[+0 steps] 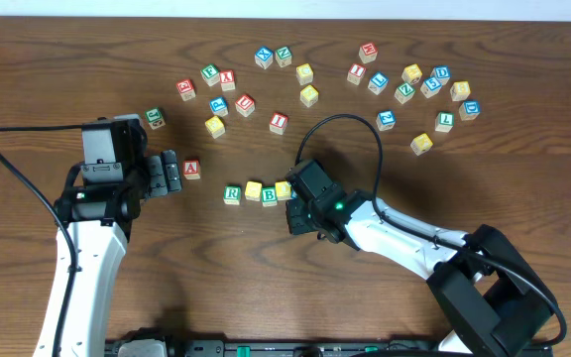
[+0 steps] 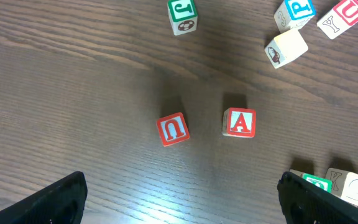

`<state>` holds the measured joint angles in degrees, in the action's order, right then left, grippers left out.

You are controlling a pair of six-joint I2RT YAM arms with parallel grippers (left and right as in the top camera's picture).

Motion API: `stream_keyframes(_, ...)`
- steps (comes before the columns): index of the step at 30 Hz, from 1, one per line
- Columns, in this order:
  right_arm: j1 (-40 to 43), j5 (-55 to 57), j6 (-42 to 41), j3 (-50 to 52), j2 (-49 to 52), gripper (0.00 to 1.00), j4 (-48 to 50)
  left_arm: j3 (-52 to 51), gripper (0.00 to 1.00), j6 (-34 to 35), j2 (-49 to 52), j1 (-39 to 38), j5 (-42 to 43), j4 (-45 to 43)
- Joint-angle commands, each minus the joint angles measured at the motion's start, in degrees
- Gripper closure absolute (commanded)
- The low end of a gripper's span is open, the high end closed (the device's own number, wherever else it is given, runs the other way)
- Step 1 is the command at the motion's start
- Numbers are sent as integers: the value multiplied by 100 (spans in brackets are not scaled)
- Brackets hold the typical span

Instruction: Spell out ROBOT

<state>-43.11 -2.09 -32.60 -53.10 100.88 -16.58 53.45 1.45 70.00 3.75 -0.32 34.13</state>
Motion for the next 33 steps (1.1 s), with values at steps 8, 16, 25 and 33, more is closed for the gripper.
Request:
stream_keyframes(8, -48, 216, 26, -42, 39, 99, 15, 164, 4, -26, 0, 20, -11, 11)
stream_keyframes(16, -44, 330, 28, -42, 39, 99, 13, 164, 4, -26, 0, 20, -11, 11)
stream_keyframes(25, -44, 520, 26, -42, 39, 99, 52, 164, 4, -26, 0, 20, -11, 11)
stream_keyframes(33, -44, 662, 28, -42, 39, 99, 127, 164, 4, -26, 0, 20, -11, 11)
